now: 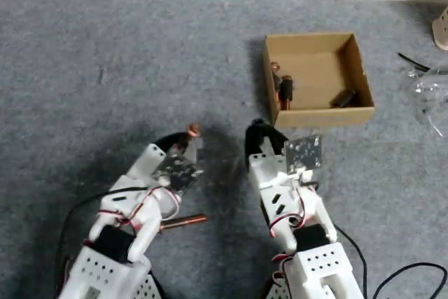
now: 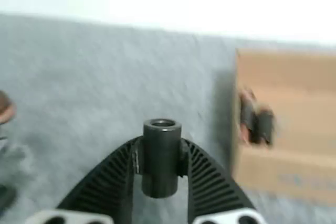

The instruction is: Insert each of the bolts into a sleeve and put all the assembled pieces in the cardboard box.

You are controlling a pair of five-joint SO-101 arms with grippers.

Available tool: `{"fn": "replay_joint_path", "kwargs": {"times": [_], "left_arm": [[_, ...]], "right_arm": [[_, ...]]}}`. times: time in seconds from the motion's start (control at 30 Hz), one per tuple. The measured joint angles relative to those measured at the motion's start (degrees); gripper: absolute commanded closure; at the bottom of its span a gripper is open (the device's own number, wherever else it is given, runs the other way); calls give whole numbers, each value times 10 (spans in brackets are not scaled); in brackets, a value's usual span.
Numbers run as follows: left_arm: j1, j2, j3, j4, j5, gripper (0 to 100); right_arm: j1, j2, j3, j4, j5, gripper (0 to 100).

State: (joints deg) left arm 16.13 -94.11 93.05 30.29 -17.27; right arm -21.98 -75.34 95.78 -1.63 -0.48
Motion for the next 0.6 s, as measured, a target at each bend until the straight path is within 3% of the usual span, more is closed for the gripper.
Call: {"fn": "replay_joint_path", "kwargs": {"times": [0.13, 0.37, 0.6], "left_arm": [[-24, -83, 18, -15, 28, 992], [-90, -88, 23, -161, 156, 992], [-98, -89, 23, -179, 228, 992]], "right_arm": [[-33, 0, 0, -27, 0, 994], [-73, 0, 0, -32, 0, 994], [-93, 0, 0, -32, 17, 994]]}}
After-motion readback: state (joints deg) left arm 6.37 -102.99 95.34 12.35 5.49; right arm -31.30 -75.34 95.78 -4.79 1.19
